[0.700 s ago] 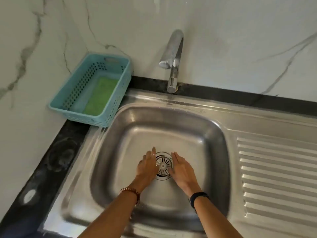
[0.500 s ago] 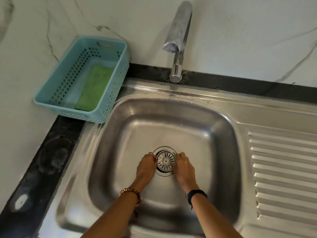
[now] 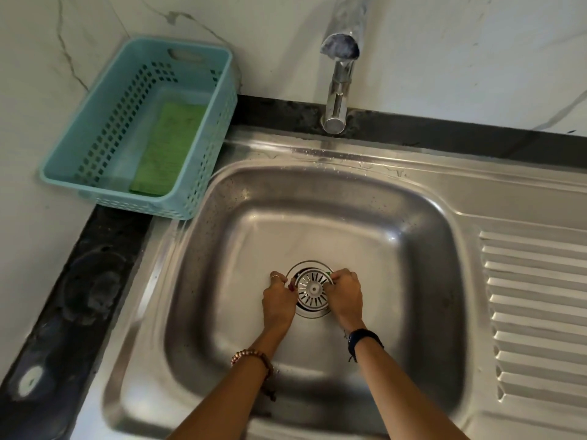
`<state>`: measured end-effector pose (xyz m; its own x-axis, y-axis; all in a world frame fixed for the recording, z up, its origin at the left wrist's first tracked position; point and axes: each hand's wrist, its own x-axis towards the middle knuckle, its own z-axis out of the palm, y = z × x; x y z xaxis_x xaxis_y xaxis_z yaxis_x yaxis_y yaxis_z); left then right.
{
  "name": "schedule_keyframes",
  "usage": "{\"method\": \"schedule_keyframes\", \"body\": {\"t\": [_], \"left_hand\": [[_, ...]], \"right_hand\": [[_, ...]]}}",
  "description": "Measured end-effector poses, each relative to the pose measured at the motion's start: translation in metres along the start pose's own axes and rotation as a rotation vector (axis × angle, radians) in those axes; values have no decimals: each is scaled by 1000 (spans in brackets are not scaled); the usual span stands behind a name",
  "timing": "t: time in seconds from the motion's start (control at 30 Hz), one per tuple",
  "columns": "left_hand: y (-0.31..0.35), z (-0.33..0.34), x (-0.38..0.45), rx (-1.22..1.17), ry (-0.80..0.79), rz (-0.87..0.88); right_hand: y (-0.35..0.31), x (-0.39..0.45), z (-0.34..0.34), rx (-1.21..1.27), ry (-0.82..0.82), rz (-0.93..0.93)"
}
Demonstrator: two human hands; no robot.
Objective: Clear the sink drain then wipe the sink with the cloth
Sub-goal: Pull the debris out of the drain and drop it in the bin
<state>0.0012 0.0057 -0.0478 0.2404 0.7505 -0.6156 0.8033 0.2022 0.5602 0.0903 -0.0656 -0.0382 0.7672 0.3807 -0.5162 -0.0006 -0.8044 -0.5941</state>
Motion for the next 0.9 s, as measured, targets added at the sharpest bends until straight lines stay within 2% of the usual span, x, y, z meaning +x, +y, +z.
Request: {"method": "schedule_keyframes", "body": {"t": [0.17,0.27,0.3,0.4,0.5,0.7,0.83,0.9], "left_hand": [[0,-10,3,-116,-5,-107],[6,-25,-3,-358,-7,-178],[11,-32,-6,-491,-49,-233],[29,-52,-20,-792,-355,-394],[42,-62,-32,-824,-480,-360],[43,-75,-40,-808,-486,-244],[31,-76,-43,-783,-526,-248],[27,-71,-42,-703,-479,-208]], "right_hand": [[-4,-3,-14,33,13,-16],[-11,-13,-29,61,72,-135],[-14,-18,-36,98,93,-182],[-21,-34,-55,208,171,-318],[-25,-49,-68,277,236,-400],[-20,-67,-78,468,82,-490],[-15,-72,-80,494,119,-538],[-13,-72,-80,478,142,-555]]}}
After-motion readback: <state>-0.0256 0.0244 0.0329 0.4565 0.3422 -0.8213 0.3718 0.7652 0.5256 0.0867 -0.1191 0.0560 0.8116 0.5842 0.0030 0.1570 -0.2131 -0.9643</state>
